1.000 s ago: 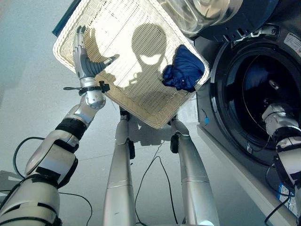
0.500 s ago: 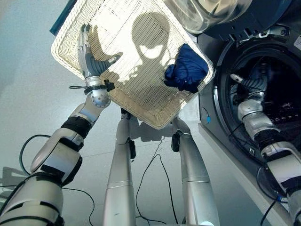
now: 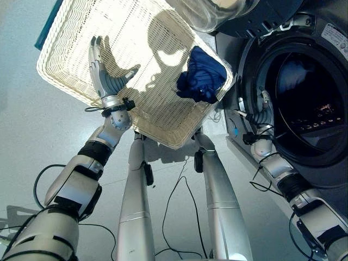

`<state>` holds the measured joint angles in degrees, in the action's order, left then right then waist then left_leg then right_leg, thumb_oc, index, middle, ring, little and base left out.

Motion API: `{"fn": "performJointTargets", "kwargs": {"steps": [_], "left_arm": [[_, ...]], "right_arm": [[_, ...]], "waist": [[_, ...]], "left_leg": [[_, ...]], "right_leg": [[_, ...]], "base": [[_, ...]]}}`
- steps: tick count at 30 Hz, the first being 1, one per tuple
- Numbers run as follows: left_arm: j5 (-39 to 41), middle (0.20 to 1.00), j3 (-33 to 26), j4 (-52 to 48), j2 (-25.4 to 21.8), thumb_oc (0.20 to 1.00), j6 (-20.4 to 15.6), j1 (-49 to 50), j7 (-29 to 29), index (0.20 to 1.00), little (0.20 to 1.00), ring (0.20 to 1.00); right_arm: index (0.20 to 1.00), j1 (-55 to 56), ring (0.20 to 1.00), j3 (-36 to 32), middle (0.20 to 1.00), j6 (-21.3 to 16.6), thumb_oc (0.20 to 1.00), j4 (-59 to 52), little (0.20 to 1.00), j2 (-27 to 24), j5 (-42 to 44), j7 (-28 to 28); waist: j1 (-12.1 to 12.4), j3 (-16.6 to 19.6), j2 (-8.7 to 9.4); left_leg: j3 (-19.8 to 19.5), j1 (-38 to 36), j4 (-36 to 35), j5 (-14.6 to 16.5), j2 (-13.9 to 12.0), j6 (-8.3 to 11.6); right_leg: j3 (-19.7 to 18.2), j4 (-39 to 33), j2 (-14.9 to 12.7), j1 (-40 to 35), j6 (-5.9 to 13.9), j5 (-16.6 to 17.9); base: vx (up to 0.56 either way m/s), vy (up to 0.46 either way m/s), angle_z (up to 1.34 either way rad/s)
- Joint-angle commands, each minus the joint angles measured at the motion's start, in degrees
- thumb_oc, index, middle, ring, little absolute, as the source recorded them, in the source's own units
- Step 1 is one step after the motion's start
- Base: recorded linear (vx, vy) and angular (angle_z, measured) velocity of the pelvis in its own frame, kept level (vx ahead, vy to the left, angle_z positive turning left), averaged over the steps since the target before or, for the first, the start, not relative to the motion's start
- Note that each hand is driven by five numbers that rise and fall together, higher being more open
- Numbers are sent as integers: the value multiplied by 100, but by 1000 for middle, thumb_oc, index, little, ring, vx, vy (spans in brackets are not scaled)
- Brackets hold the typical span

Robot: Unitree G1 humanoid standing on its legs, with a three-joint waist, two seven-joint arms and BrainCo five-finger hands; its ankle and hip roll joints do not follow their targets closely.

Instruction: Put the clothes into the washing machine.

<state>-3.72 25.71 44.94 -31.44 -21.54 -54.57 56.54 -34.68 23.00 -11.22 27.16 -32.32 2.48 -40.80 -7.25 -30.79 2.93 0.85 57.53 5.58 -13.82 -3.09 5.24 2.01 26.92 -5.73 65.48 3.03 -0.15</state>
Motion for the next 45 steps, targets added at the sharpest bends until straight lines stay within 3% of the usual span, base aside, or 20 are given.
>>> {"fn": "performJointTargets", "kwargs": {"steps": [1,9,21,29,35,39,45], "left_arm": [[-275,1000,-300,-262,171,1000,-5,27,212,1000,1000,1000],[-356,1000,-479,-365,302,1000,89,118,84,1000,1000,1000],[-341,1000,-500,-392,368,1000,102,53,7,1000,1000,1000],[-149,1000,-304,-133,316,1000,65,-307,-33,1000,1000,1000],[1,1000,-137,142,316,1000,-32,-580,-78,1000,1000,1000],[130,1000,66,371,362,1000,-117,-828,-130,1000,1000,1000],[209,1000,212,533,410,1000,-179,-1008,-178,1000,1000,1000]], "right_arm": [[1000,221,1000,-23,1000,-387,1000,-717,1000,-137,-768,-264],[1000,-320,1000,25,1000,-368,1000,-1626,1000,-331,-1981,-461],[1000,-1030,1000,545,1000,-100,1000,-1743,1000,-511,-2391,106],[1000,-1723,1000,1507,1000,478,1000,-506,1000,-423,-2302,738],[1000,-2272,1000,2041,1000,614,1000,409,1000,-332,-2096,772],[1000,-2664,1000,2391,1000,782,1000,1688,1000,-130,-2005,1026],[1000,-2903,1000,2499,1000,949,1000,2539,1000,16,-2087,1259]], "waist": [[5,100,-39],[81,100,-104],[201,100,-156],[328,100,-173],[414,100,-213],[522,100,-290],[581,100,-353]], "left_leg": [[235,-66,747,782,228,125],[195,-93,762,765,236,139],[121,-35,824,759,260,152],[71,30,871,728,304,153],[39,73,901,718,345,150],[4,90,896,692,377,130],[-23,120,910,675,406,103]], "right_leg": [[177,-1239,287,-533,560,915],[180,-1236,260,-588,596,881],[237,-1188,223,-582,604,849],[350,-1196,162,-548,575,871],[417,-1181,139,-518,548,879],[482,-1164,122,-515,528,877],[513,-1136,116,-479,513,895]], "base": [[0,0,0],[0,0,0],[1,-3,1],[2,-17,4],[4,-10,2],[14,-22,4],[10,-2,3]]}}
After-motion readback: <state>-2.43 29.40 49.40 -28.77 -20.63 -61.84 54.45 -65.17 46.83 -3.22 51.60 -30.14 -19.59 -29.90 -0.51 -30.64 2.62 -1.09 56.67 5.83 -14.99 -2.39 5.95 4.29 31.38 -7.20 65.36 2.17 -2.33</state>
